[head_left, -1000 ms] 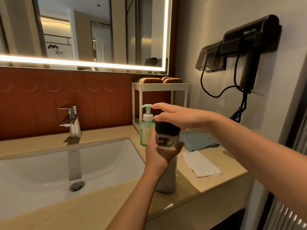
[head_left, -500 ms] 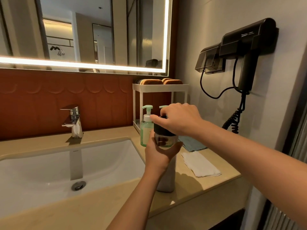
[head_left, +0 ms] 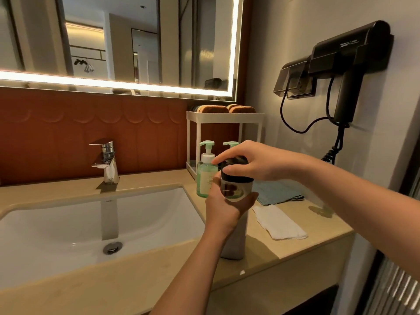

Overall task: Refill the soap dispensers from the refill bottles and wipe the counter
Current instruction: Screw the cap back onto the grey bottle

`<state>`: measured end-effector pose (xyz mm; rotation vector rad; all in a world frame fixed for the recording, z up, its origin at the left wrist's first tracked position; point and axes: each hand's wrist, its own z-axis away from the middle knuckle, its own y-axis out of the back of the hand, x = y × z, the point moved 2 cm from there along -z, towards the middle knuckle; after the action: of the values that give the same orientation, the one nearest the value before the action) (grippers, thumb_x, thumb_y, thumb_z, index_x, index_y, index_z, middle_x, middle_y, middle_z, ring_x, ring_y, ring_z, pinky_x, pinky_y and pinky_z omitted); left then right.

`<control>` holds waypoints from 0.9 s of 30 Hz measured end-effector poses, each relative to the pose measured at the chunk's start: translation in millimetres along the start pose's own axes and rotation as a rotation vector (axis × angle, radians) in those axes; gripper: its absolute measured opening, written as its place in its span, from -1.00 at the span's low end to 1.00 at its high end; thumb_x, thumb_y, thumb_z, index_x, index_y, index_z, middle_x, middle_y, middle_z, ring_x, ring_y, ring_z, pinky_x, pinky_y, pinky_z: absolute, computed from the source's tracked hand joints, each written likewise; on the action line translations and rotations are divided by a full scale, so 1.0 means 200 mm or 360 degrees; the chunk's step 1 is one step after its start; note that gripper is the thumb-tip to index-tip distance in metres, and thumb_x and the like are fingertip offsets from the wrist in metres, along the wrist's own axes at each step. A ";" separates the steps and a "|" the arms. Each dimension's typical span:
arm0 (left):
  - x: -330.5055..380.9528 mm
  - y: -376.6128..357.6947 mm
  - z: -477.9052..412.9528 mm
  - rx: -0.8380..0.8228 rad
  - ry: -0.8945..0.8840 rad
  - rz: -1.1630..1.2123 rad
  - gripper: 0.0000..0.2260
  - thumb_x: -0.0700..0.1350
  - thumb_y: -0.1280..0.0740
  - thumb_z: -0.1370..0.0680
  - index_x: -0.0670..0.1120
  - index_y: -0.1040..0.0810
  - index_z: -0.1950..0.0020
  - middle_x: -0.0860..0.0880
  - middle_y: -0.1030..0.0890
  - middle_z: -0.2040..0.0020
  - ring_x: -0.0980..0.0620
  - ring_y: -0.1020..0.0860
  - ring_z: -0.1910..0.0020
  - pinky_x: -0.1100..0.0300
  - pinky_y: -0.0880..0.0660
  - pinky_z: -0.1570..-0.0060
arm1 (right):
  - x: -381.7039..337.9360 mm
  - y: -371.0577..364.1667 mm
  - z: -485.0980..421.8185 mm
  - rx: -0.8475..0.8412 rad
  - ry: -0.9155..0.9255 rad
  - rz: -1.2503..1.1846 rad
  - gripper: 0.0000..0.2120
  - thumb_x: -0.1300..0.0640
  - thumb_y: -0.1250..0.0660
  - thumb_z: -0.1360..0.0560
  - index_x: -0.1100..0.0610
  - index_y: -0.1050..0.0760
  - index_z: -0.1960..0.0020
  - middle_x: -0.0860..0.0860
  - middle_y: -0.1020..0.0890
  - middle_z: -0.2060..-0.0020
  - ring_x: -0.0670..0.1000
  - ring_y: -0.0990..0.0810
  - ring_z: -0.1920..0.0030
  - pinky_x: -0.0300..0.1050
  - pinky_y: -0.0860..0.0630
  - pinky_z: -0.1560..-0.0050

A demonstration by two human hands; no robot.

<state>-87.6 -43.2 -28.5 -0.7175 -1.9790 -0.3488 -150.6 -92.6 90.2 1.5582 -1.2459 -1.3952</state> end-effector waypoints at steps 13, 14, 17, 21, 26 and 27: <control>-0.01 0.02 -0.01 -0.0063 -0.0084 -0.0088 -0.51 -0.09 -0.51 -0.36 0.22 -0.29 -0.08 0.22 -0.49 -0.02 0.16 -0.50 -0.06 0.32 -0.48 0.01 | 0.06 -0.02 -0.05 0.0072 0.0130 0.0653 -0.52 -0.25 -0.08 -0.50 -0.04 -0.34 -0.33 -0.01 -0.47 -0.07 -0.05 -0.46 -0.06 -0.25 -0.46 0.04; -0.01 0.02 -0.02 -0.0111 -0.0079 -0.0096 -0.52 -0.10 -0.51 -0.36 0.22 -0.30 -0.06 0.25 -0.48 0.01 0.16 -0.50 -0.04 0.33 -0.48 0.03 | 0.09 -0.02 -0.04 0.0025 0.0126 0.0596 -0.52 -0.25 -0.11 -0.49 -0.07 -0.31 -0.34 -0.02 -0.46 -0.08 -0.05 -0.45 -0.08 -0.24 -0.47 0.02; -0.02 0.03 -0.04 -0.0180 -0.0125 -0.0128 -0.51 -0.11 -0.52 -0.35 0.21 -0.32 -0.08 0.21 -0.50 -0.01 0.14 -0.52 -0.05 0.32 -0.51 0.02 | 0.10 -0.02 -0.06 0.0112 0.0128 0.0671 -0.63 -0.22 -0.14 -0.51 -0.06 -0.36 -0.23 -0.01 -0.48 0.03 -0.03 -0.48 0.03 -0.23 -0.50 0.11; -0.03 0.05 -0.04 -0.0119 -0.0138 -0.0109 -0.53 -0.12 -0.50 -0.36 0.23 -0.32 -0.06 0.17 -0.53 -0.01 0.16 -0.51 -0.06 0.32 -0.49 -0.03 | 0.05 -0.04 -0.10 0.0319 0.0143 0.0805 -0.65 -0.20 -0.13 -0.53 -0.04 -0.43 -0.18 -0.08 -0.50 0.16 -0.06 -0.50 0.16 -0.20 -0.52 0.21; -0.04 0.04 -0.03 -0.0047 -0.0150 -0.0122 -0.51 -0.07 -0.50 -0.36 0.23 -0.31 -0.11 0.26 -0.50 0.02 0.27 -0.49 0.00 0.47 -0.43 0.09 | 0.05 -0.06 -0.10 0.0510 -0.0002 0.0865 -0.61 -0.23 -0.08 -0.54 -0.04 -0.47 -0.18 -0.08 -0.54 0.13 -0.07 -0.50 0.15 -0.27 -0.43 0.28; -0.04 0.03 -0.02 -0.0045 -0.0162 -0.0140 -0.49 -0.06 -0.50 -0.36 0.25 -0.29 -0.12 0.28 -0.48 0.01 0.28 -0.49 -0.01 0.49 -0.43 0.09 | 0.07 -0.06 -0.09 0.0513 -0.0023 0.0828 -0.60 -0.24 -0.06 -0.54 -0.04 -0.45 -0.20 -0.08 -0.52 0.11 -0.06 -0.50 0.12 -0.28 -0.42 0.27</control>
<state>-77.0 -43.4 -33.7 -0.6792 -2.1101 -0.4006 -131.0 -103.1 77.4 1.2852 -1.7950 -0.9040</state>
